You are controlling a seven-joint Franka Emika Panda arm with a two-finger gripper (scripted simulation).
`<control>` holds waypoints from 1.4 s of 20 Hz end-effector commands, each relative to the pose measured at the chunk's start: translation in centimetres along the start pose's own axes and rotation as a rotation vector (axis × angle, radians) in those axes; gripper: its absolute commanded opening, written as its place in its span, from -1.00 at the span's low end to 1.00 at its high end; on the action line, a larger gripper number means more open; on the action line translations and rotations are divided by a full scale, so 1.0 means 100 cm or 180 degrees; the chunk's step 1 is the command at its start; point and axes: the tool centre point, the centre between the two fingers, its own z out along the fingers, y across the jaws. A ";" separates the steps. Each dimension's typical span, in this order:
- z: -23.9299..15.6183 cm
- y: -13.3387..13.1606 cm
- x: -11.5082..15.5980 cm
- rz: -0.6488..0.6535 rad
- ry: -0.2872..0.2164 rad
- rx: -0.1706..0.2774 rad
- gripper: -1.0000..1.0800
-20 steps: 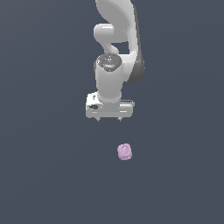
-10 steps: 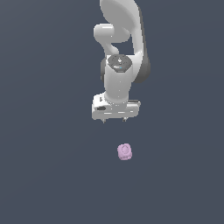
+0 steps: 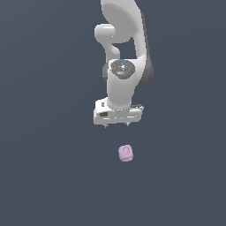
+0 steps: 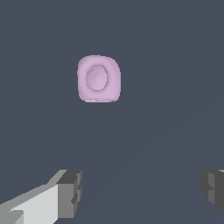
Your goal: Pick up the object and move it to a goal position.
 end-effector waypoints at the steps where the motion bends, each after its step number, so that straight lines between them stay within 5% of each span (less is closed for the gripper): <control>1: 0.004 -0.003 0.008 -0.0006 0.0000 0.0006 0.92; 16: 0.047 -0.031 0.076 -0.0044 0.0010 0.0078 0.92; 28: 0.063 -0.041 0.092 -0.0052 0.0012 0.0105 0.92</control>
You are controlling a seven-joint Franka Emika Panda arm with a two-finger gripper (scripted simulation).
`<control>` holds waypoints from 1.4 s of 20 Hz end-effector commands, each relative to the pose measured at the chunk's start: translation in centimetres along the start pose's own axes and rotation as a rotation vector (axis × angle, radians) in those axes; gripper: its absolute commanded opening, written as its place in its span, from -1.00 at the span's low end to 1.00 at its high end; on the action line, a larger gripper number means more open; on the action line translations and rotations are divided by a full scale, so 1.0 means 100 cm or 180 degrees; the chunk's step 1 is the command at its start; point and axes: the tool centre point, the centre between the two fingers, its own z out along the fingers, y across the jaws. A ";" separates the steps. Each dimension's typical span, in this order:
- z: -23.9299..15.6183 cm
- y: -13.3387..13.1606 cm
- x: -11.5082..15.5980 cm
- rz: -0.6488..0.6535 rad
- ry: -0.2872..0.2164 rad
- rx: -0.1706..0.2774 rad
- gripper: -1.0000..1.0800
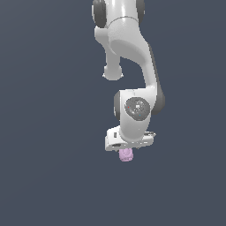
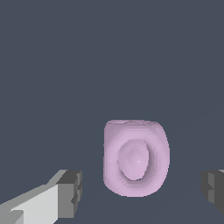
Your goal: Pick up the object and move it to a goal position.
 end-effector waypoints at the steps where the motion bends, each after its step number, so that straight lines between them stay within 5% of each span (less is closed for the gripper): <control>1: 0.000 0.000 0.000 0.0000 0.0000 0.0000 0.92; 20: 0.051 0.000 0.001 0.0000 0.0002 0.0001 0.92; 21: 0.051 0.000 0.001 0.0000 0.0002 0.0001 -1.00; 28: 0.051 0.000 0.001 0.0000 0.0002 0.0001 -1.00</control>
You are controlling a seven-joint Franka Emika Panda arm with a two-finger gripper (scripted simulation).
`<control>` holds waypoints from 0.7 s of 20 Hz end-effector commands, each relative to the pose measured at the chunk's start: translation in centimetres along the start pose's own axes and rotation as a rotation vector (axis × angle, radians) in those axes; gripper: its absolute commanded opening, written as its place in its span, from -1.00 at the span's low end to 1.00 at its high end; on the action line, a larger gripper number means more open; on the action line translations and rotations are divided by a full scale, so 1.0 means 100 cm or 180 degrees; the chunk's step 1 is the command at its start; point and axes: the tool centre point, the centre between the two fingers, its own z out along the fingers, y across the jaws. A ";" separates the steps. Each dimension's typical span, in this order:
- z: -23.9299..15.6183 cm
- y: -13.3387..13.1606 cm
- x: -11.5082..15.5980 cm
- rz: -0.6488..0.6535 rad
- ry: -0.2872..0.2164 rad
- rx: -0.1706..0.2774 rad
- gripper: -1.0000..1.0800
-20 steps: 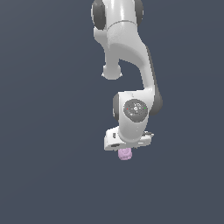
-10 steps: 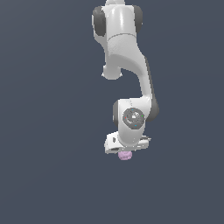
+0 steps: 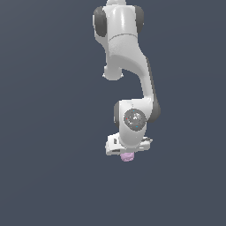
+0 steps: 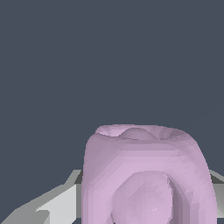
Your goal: Pick up the object and move it to a goal position.
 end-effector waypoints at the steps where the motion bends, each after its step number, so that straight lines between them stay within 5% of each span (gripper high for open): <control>1: 0.000 0.000 0.000 0.0000 0.0001 0.0000 -1.00; 14: -0.025 -0.013 -0.010 0.0000 0.0001 0.0000 -1.00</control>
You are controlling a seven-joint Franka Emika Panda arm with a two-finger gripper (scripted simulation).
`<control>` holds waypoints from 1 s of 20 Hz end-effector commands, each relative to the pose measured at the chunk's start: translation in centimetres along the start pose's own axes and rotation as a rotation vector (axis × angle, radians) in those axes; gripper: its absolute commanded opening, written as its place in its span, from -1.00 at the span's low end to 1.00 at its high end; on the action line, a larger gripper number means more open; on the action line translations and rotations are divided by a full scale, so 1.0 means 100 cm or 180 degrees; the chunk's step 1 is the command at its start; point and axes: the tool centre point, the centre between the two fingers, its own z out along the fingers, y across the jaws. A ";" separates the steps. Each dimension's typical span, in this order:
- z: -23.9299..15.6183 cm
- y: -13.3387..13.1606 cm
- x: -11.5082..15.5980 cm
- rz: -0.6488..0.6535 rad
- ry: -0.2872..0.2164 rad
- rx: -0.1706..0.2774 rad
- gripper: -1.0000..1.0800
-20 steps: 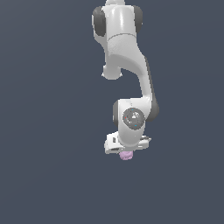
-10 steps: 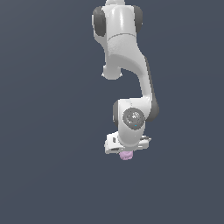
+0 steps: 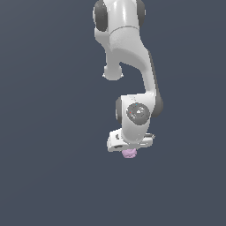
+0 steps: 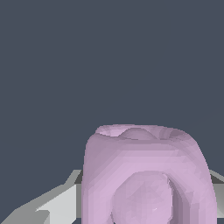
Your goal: Pick up the object and move it to a goal position.
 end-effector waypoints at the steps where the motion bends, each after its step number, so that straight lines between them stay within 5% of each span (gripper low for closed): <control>1: -0.011 -0.006 -0.004 -0.0002 0.0004 0.0000 -1.00; 20: -0.179 -0.092 -0.071 -0.0003 0.0004 -0.0004 -1.00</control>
